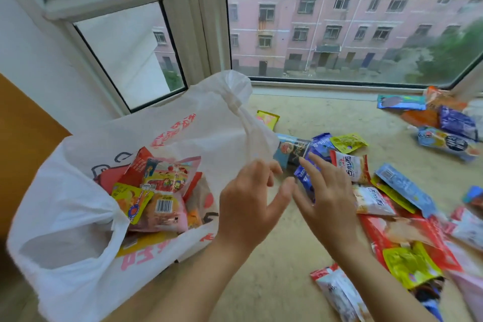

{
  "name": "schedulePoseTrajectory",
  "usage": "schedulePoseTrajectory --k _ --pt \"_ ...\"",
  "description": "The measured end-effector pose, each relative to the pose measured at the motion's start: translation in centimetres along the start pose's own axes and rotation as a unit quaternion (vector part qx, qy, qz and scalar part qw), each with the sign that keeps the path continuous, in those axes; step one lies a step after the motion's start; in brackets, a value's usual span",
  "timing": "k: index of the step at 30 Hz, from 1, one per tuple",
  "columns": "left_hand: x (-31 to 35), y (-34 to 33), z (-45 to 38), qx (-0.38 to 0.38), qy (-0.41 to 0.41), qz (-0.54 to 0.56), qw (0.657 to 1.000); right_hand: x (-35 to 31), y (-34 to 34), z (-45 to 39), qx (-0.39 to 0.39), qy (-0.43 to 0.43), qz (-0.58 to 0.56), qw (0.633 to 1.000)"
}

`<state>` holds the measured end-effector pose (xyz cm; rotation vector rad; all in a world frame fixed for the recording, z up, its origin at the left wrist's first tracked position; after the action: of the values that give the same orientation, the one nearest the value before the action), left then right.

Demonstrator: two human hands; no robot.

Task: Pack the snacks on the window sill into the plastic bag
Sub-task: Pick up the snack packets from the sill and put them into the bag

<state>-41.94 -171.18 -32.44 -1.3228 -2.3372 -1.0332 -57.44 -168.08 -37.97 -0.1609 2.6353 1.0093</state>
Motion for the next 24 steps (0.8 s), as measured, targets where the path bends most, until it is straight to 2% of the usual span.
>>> schedulePoseTrajectory --k 2,4,6,10,13,15,18,20,24 --pt "0.2 -2.0 2.3 -0.069 -0.044 -0.036 0.996 1.8 0.7 1.4 -0.031 0.008 0.036 0.999" --pt "-0.4 -4.2 4.4 -0.143 -0.052 -0.084 0.985 3.6 1.6 2.8 -0.064 0.003 0.078 0.995" --pt "-1.3 -6.1 6.2 -0.208 -0.038 -0.118 0.97 5.4 2.7 4.3 -0.09 -0.006 0.115 0.989" --pt "-2.3 -8.8 8.4 -0.288 -0.001 -0.166 0.943 8.6 4.5 6.6 -0.116 -0.015 0.159 0.98" --pt "-2.2 -11.1 8.6 -0.308 0.029 -0.164 0.937 10.5 4.7 7.7 -0.141 -0.028 0.174 0.974" --pt "-2.1 -12.9 7.8 -0.31 0.08 -0.14 0.937 11.6 4.4 7.9 -0.163 -0.036 0.171 0.971" --pt "-2.9 -14.7 4.6 -0.24 0.146 -0.126 0.951 12.8 3.1 7.2 -0.193 -0.055 0.147 0.969" --pt "-4.2 -15.6 2.0 -0.226 0.123 -0.164 0.952 13.0 1.5 6.2 -0.205 -0.051 0.121 0.97" --pt "-7.1 -17.9 -1.3 -0.337 0.003 -0.254 0.907 12.6 -2.6 4.3 -0.233 -0.024 0.061 0.97"
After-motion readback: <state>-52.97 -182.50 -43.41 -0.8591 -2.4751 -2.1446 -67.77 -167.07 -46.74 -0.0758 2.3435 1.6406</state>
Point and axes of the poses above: each hand's wrist, its own z-axis away from the middle knuckle, its own y-axis out of the back of the hand, x = y × z, the point moved 3 cm from there along -z, towards the middle knuckle, and after that the axes turned 11 degrees about x, right-handed, at the moved point
